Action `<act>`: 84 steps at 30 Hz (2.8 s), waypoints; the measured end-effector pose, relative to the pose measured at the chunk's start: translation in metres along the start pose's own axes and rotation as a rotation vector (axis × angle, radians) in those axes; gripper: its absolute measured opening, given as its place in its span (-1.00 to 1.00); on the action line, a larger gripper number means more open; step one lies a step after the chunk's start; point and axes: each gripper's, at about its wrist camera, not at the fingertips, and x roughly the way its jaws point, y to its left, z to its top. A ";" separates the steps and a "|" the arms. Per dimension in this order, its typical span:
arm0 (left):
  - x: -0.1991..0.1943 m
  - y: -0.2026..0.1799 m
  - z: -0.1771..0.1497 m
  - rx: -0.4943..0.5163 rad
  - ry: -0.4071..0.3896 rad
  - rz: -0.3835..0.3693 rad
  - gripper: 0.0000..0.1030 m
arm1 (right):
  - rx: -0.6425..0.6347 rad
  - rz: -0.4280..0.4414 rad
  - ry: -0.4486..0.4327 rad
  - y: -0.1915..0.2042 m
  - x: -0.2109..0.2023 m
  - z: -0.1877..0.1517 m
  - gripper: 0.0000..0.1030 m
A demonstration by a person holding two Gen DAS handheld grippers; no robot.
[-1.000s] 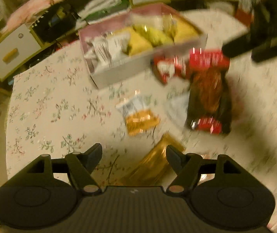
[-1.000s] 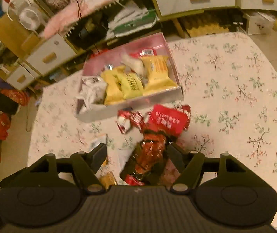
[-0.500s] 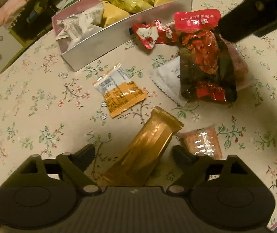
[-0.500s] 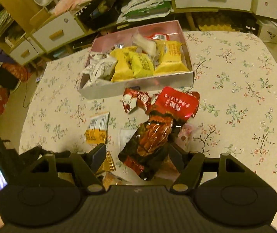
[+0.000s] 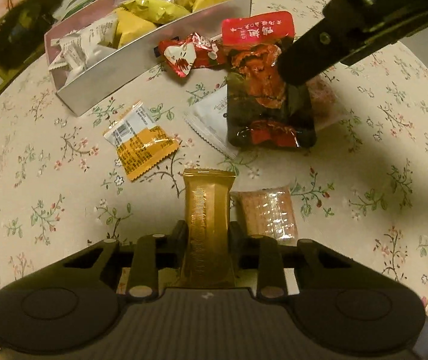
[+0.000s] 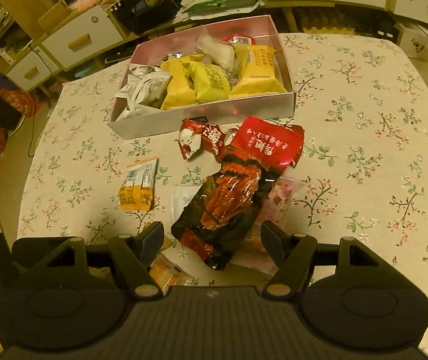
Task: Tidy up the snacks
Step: 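Grasp a gold bar packet with the left tool while the right grasps a brown square packet, then lift both packets and carry them over the pink box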
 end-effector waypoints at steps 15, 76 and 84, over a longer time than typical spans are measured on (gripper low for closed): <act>-0.053 0.057 -0.001 -0.331 -0.118 0.043 -0.35 | -0.215 -0.017 0.129 0.034 0.035 -0.027 0.31; -0.088 0.099 0.014 -0.554 -0.297 0.052 -0.35 | -0.057 0.083 -0.129 0.013 -0.010 0.032 -0.39; -0.086 0.110 0.045 -0.575 -0.336 0.042 -0.35 | -0.006 0.057 -0.201 -0.017 -0.011 0.064 -0.39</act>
